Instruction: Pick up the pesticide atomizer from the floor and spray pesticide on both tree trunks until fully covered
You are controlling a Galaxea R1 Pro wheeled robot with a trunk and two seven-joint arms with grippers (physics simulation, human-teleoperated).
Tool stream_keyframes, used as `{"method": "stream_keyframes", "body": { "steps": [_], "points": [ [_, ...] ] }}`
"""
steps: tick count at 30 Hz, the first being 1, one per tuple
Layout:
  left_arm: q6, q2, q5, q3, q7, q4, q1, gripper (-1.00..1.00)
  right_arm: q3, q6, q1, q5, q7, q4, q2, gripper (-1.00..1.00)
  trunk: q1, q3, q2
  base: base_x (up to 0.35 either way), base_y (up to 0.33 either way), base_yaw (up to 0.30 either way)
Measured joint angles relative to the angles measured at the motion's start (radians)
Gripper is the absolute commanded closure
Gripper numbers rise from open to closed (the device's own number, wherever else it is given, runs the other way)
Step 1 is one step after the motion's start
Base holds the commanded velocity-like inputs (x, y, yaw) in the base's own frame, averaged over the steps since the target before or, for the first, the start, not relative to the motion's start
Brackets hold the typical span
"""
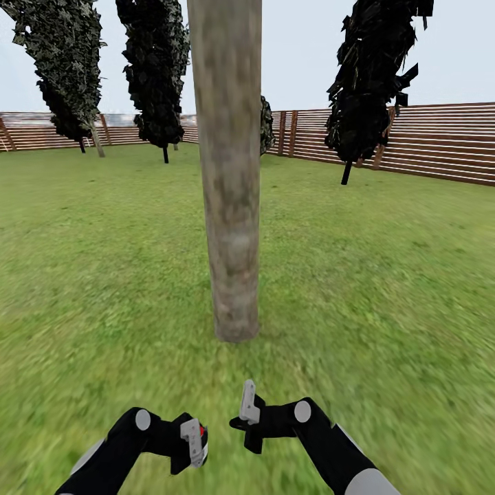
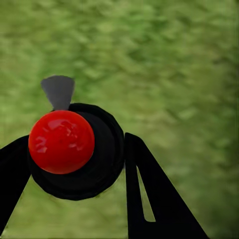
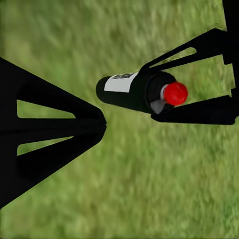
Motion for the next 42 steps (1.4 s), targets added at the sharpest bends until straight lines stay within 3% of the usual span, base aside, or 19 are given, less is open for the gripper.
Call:
{"method": "stream_keyframes", "body": {
  "steps": [4, 10, 14, 17, 42],
  "points": [
    [0.0, -0.006, 0.0, -0.001, 0.0, -0.016, 0.0, 1.0, 0.031, 0.0, 0.0, -0.001, 0.0, -0.001, 0.0, 1.0, 0.0, 0.0, 0.0, 0.0, 0.0, 0.0],
    [0.0, -0.014, 0.0, -0.005, 0.0, -0.019, 0.0, 1.0, 0.038, 0.0, 0.0, -0.001, 0.0, -0.002, 0.0, 1.0, 0.0, 0.0, 0.0, 0.0, 0.0, 0.0],
    [0.0, -0.013, -0.003, -0.07, 0.0, -0.019, 0.0, 1.0, 0.038, 0.0, 0.0, -0.001, 0.0, -0.003, 0.0, 1.0, 0.0, 0.0, 0.0, 0.0, 0.0, 0.0],
    [0.0, -0.013, -0.003, -0.09, 0.0, -0.019, 0.0, 1.0, 0.038, 0.0, 0.0, -0.001, 0.0, -0.003, 0.0, 1.0, 0.0, 0.0, 0.0, 0.0, 0.0, 0.0],
    [0.002, -0.039, 0.002, -0.095, 0.0, -0.021, -0.015, 1.0, 0.038, 0.0, 0.0, -0.001, -0.001, -0.003, 0.0, 1.0, 0.0, 0.0, 0.0, 0.0, 0.0, 0.0]
  ]
}}
